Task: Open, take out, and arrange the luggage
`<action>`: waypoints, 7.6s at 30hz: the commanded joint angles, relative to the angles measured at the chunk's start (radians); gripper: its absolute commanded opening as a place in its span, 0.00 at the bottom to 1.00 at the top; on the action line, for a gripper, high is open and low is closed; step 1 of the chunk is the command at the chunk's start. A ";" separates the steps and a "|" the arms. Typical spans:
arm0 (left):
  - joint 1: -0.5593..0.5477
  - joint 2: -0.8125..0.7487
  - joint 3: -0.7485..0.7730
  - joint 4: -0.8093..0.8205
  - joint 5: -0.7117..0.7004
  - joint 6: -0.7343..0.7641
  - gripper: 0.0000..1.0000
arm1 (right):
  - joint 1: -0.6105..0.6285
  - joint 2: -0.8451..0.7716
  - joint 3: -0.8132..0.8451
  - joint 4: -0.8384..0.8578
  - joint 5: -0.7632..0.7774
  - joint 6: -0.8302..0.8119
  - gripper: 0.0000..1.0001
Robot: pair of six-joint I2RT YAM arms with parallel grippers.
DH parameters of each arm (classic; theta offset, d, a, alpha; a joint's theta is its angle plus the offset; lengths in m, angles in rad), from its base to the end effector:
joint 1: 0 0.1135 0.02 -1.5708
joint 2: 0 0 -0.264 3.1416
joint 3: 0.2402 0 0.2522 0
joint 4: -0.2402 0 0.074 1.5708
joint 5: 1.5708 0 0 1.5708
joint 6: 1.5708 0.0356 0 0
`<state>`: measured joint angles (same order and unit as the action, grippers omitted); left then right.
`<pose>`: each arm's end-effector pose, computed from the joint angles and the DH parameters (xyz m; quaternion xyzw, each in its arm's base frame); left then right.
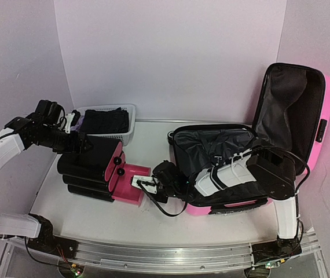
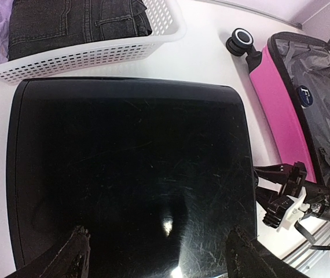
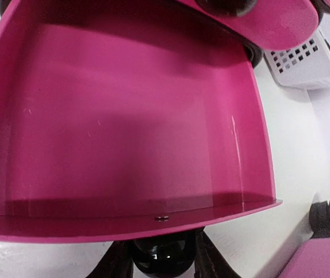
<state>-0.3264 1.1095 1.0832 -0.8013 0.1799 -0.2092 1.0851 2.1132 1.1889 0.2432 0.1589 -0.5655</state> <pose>0.2089 -0.0774 0.3232 0.0869 0.9245 -0.1764 0.3266 0.2088 0.3834 0.1115 -0.6380 0.6355 0.0410 0.4330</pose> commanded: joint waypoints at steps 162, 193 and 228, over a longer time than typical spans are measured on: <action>0.271 0.029 -0.077 0.052 0.214 -0.047 0.82 | 0.021 0.305 0.607 -0.051 0.098 0.678 0.86; 0.270 -0.210 0.175 -0.090 -0.022 -0.045 0.83 | 0.115 0.349 0.698 -0.012 0.093 0.762 0.98; 0.270 -0.235 0.563 0.148 0.207 0.036 0.90 | 0.098 -0.974 0.492 -0.927 0.716 0.426 0.98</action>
<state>-0.0536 0.8997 1.6066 -0.7288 0.4179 -0.1856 1.1786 1.1641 1.6440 -0.6056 0.8146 -0.0292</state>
